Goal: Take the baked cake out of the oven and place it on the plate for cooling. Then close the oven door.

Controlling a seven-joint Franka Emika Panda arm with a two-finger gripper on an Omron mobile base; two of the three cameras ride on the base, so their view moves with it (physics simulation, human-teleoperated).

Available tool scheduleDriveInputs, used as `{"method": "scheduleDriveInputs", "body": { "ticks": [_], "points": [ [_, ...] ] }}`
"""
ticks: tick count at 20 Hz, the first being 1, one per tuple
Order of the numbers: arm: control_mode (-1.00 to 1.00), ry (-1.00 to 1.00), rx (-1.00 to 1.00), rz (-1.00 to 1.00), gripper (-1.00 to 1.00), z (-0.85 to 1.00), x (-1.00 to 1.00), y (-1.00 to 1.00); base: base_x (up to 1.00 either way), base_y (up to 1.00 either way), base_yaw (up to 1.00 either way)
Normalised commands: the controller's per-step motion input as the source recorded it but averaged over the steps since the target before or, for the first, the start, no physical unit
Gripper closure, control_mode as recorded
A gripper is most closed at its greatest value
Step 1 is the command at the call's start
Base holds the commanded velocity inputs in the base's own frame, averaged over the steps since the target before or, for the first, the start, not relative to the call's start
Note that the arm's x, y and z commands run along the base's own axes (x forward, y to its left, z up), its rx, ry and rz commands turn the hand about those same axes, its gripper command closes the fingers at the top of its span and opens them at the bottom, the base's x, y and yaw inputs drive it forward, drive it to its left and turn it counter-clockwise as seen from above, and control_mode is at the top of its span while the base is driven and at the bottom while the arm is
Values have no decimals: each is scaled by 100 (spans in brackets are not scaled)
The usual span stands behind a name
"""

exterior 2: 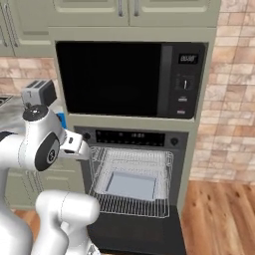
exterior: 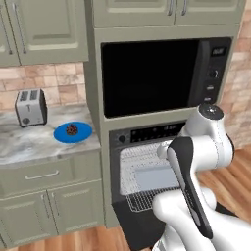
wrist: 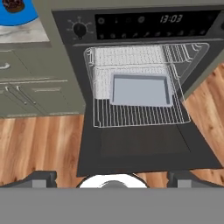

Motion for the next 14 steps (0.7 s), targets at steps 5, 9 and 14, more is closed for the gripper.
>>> {"method": "scheduleDriveInputs", "body": {
  "ticks": [5,9,14],
  "points": [
    [100,0,0,0,-100,0,0,0,3,0,18],
    [100,0,0,0,-100,0,0,0,0,0,14],
    [100,0,0,0,-100,0,0,0,-17,0,6]
  ]
}}
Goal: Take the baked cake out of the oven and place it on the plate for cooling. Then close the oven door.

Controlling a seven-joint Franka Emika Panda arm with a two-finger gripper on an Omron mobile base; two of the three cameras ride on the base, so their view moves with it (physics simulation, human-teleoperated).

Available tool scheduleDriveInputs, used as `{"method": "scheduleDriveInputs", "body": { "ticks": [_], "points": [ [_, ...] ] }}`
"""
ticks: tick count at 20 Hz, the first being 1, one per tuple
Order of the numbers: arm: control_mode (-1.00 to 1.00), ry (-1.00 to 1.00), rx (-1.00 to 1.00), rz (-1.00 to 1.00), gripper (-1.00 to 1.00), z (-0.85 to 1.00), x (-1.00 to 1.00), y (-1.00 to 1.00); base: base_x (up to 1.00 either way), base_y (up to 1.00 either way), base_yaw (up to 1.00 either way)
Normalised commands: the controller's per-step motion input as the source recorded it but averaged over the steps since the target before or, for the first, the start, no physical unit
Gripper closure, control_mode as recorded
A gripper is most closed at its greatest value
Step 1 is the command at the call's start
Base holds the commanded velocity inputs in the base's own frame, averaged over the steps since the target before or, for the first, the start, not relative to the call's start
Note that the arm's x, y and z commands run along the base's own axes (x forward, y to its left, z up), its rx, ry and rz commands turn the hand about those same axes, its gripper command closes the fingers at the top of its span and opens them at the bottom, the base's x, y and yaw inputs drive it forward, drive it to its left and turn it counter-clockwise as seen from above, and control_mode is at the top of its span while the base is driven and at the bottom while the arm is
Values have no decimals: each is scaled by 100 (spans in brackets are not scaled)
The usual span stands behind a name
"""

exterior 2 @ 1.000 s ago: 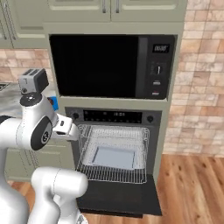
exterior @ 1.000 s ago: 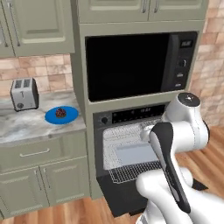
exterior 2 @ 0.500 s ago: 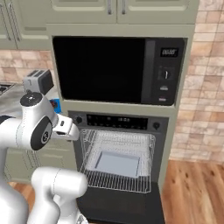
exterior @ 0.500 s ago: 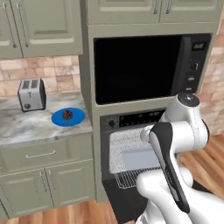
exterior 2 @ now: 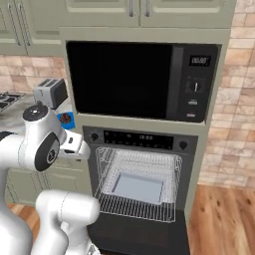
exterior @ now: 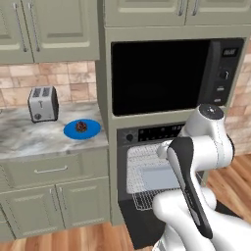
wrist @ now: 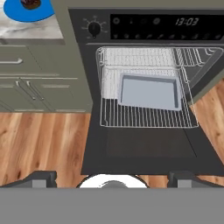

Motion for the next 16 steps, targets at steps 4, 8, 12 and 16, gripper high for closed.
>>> {"method": "scheduleDriveInputs", "body": {
  "ticks": [4,8,12,16],
  "points": [
    [100,0,0,0,-100,0,0,0,-15,0,4],
    [100,0,0,0,-100,0,0,0,-36,0,2],
    [100,0,0,0,-100,0,0,0,-31,0,1],
    [100,0,0,0,-100,0,0,0,-30,0,1]
  ]
}}
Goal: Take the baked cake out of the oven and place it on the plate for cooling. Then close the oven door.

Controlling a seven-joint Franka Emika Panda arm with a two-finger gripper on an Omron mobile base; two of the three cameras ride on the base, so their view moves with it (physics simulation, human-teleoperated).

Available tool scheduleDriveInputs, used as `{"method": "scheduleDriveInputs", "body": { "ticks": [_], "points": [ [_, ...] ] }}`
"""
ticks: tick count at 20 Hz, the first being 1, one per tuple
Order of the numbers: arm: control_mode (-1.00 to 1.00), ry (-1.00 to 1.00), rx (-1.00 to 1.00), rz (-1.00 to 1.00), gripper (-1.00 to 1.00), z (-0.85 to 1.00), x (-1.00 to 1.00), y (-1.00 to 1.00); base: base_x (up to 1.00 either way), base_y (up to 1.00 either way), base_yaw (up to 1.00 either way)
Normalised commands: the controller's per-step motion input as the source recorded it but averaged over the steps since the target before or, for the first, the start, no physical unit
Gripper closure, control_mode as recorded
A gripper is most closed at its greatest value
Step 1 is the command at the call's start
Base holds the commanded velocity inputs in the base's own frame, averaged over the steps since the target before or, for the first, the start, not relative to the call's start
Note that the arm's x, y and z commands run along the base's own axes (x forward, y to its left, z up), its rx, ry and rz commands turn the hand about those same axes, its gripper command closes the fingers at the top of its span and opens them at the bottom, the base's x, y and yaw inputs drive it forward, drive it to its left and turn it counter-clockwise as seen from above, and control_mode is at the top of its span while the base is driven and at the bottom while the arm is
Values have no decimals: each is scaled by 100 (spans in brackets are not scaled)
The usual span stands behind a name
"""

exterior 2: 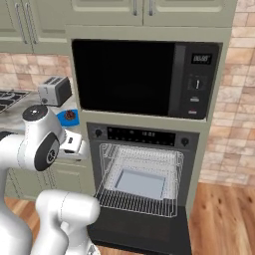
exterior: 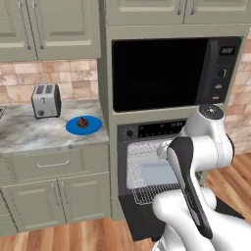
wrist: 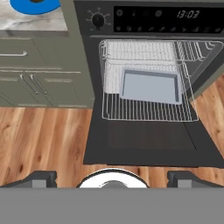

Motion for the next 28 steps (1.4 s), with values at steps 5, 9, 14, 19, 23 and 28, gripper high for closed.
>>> {"method": "scheduleDriveInputs", "body": {
  "ticks": [5,9,14,19,23,28],
  "points": [
    [100,0,0,0,-100,0,0,0,-5,0,2],
    [100,0,0,0,-100,0,0,0,0,0,1],
    [100,0,0,0,-100,0,0,0,0,0,0],
    [100,0,0,0,-100,0,0,0,0,0,0],
    [100,0,0,0,-100,0,0,0,0,0,0],
    [100,0,0,0,-100,0,0,0,0,0,0]
  ]
}}
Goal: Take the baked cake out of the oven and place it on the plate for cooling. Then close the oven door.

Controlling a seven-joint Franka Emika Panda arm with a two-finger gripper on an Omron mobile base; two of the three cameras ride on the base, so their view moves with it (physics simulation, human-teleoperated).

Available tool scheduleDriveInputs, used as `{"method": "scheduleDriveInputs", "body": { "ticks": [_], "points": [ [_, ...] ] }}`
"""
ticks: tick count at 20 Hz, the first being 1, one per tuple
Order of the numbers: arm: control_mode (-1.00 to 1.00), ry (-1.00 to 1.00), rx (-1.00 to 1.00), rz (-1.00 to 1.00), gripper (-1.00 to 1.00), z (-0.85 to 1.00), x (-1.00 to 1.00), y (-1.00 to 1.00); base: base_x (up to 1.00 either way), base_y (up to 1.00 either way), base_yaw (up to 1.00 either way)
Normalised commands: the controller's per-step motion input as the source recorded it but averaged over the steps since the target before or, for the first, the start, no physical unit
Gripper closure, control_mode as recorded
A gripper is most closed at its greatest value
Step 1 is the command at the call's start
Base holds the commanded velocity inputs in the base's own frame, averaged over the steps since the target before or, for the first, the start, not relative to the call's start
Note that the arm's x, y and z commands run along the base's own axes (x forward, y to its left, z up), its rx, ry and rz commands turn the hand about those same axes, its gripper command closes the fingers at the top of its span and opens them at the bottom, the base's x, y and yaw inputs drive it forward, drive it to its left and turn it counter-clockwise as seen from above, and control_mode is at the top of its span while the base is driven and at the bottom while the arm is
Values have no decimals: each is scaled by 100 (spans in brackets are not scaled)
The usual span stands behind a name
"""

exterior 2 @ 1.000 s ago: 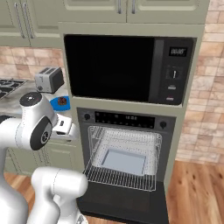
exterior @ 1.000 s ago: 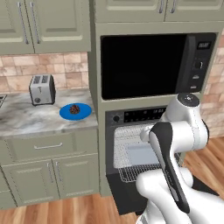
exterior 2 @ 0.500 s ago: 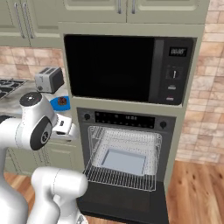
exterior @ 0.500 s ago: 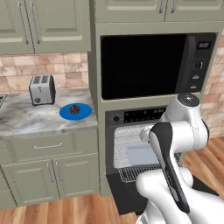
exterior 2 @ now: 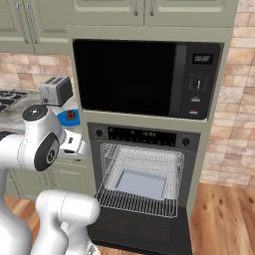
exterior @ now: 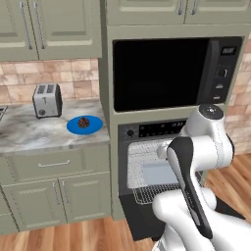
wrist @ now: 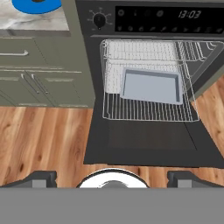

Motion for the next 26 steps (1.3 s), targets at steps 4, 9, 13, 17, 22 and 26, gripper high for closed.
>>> {"method": "scheduleDriveInputs", "body": {
  "ticks": [4,9,13,17,22,26],
  "points": [
    [100,0,0,0,-100,0,0,0,0,0,0],
    [-100,0,0,0,-100,-17,0,-21,0,0,0],
    [-100,0,5,3,-100,-50,0,-91,0,0,0],
    [-100,0,7,3,-100,-50,0,-100,0,0,0],
    [-100,0,3,1,-100,-56,3,-95,0,0,0],
    [-100,-10,0,0,-100,-53,0,-77,0,0,0]
  ]
}}
